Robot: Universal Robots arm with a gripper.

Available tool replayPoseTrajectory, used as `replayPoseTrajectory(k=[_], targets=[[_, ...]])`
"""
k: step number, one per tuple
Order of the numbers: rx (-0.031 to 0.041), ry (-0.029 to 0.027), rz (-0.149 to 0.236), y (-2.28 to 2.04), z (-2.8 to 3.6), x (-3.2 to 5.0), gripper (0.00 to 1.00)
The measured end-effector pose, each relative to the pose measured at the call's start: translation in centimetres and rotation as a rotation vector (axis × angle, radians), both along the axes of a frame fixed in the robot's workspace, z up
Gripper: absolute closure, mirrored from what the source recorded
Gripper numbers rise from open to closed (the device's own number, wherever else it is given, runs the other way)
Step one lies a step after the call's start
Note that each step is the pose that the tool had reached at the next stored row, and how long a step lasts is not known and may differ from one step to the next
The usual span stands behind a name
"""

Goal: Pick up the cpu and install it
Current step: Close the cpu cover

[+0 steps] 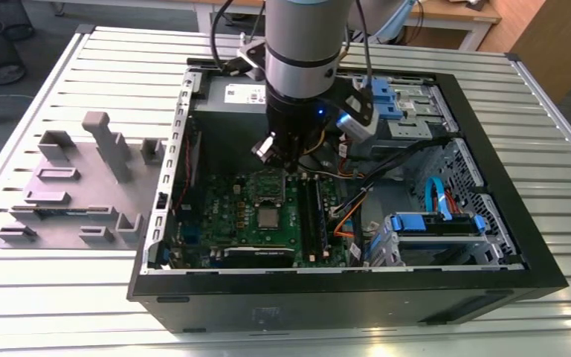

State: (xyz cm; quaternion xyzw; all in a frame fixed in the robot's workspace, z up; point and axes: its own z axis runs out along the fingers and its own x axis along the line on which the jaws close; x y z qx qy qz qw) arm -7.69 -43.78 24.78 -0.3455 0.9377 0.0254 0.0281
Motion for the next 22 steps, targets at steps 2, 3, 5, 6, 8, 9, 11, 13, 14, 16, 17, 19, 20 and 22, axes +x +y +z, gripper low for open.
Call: replayPoseTrajectory(k=[2,3,5,6,8,9,11,13,14,16,17,19,20,22], targets=[[-0.0001,-0.0002,0.002,-0.14,0.01,0.0,0.89],[-0.0001,-0.0002,0.003,-0.22,0.0,0.0,0.89],[0.0,-0.0008,0.008,-0.52,0.0,-0.01,0.89],[0.0,-0.0011,0.009,-0.61,0.0,-0.02,0.89],[-0.0001,-0.0015,0.012,-0.79,0.0,-0.02,0.89],[-0.0001,-0.0016,0.013,-0.88,0.0,-0.02,0.89],[0.0,-0.0018,0.017,-1.09,0.0,-0.02,0.89],[0.0,-0.0019,0.02,-1.31,0.0,-0.02,0.89],[-0.0001,-0.0019,0.022,-1.41,0.0,-0.03,0.89],[-0.0001,-0.002,0.025,-1.64,0.0,-0.02,0.89],[-0.0001,-0.002,0.027,-1.76,0.0,-0.03,0.89],[-0.0001,-0.002,0.031,-2.01,0.0,-0.02,0.89],[0.0,-0.002,0.033,-2.14,0.0,-0.02,0.89],[0.0,-0.0021,0.036,-2.39,0.0,-0.02,0.89]])
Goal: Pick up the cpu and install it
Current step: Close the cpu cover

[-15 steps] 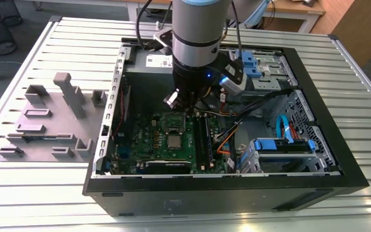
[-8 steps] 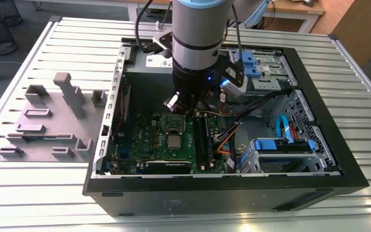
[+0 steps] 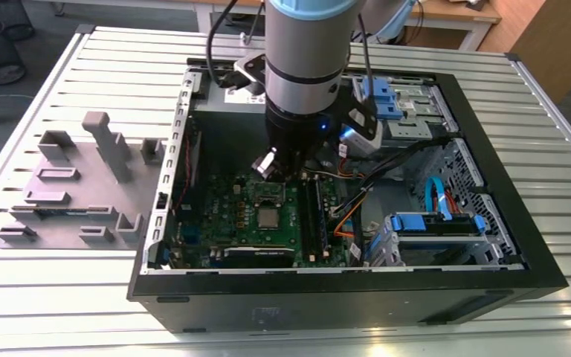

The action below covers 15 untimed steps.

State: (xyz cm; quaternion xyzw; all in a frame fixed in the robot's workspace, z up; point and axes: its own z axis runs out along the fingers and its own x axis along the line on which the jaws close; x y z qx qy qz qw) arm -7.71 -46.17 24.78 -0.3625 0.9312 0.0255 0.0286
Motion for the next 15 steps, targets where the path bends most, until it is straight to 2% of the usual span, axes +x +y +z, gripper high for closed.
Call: replayPoseTrajectory(k=[6,15], targets=[[-0.0001,0.0001,0.011,-0.74,0.01,0.0,0.89],[-0.0019,0.0001,0.014,-0.76,0.0,0.0,0.89]])
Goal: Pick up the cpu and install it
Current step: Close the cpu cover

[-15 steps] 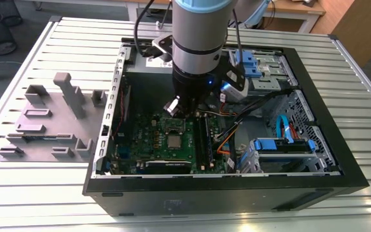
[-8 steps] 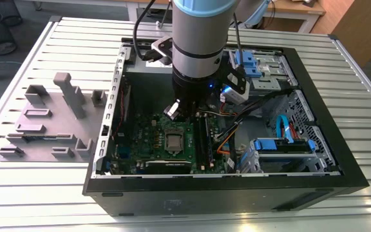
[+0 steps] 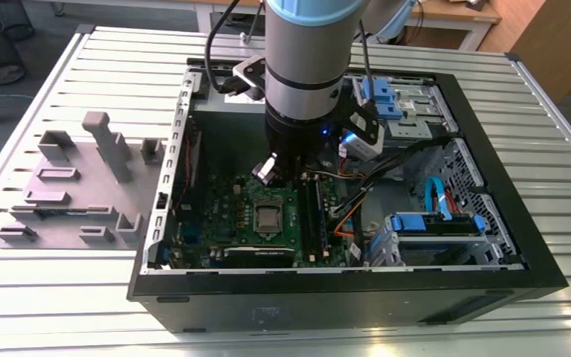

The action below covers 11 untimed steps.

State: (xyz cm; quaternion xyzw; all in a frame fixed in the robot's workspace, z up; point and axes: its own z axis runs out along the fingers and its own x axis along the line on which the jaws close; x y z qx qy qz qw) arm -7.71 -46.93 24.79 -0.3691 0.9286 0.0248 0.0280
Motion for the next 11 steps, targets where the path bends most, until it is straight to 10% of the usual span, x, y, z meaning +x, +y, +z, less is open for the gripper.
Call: replayPoseTrajectory(k=[11], targets=[[-0.0133,0.0042,0.0,0.01,-0.02,0.0,0.89]])
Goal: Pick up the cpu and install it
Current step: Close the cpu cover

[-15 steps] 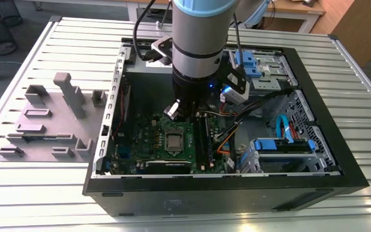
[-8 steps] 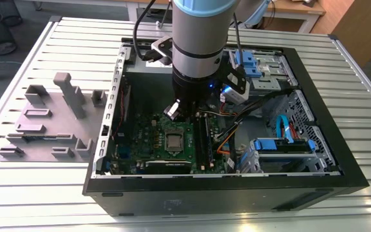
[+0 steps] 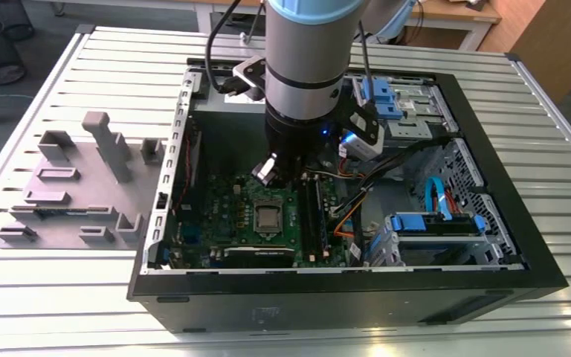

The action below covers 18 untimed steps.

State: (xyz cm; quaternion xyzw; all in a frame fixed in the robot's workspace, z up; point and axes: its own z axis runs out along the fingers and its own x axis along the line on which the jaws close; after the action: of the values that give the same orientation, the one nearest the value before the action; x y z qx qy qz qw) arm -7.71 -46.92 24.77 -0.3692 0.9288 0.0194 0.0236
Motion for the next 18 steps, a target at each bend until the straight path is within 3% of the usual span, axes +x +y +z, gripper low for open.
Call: replayPoseTrajectory(k=[14,18], targets=[[-0.0021,0.0005,0.0,0.0,0.01,0.0,0.89],[-0.002,0.0004,0.0,0.0,-0.01,-0.36,0.89]])
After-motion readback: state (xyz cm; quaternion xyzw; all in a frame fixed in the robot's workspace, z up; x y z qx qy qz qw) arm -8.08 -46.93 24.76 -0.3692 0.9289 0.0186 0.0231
